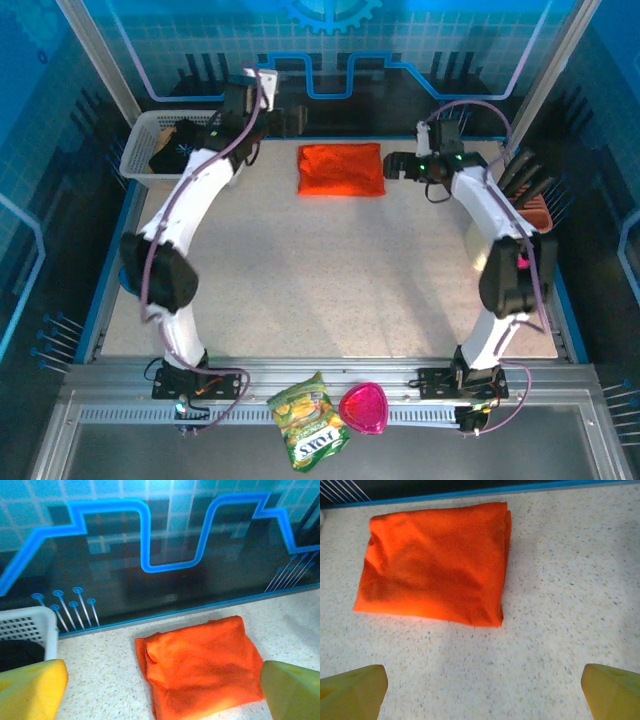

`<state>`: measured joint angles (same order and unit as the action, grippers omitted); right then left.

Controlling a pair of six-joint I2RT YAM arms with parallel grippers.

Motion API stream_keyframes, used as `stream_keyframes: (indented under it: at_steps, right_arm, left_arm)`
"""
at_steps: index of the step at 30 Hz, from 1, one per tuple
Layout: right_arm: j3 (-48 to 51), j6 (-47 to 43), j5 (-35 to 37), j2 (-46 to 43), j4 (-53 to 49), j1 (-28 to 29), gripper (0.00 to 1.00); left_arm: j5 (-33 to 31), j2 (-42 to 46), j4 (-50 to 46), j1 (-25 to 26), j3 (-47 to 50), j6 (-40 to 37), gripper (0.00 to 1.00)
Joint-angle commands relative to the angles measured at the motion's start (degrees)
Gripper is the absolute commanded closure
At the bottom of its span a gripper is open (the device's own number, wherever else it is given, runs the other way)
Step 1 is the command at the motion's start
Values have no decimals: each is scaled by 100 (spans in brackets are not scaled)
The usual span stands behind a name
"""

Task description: Fold and stack the t-shirts

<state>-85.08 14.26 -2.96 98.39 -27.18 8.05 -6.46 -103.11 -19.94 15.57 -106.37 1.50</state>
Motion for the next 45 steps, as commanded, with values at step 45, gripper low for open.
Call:
stream_keyframes:
  at_steps: [45]
  right_arm:
    - [6887,-1237,1220,-1061,8945,-484,0]
  left_arm:
    - [-203,1425,7307,-1434,8468,-92,1]
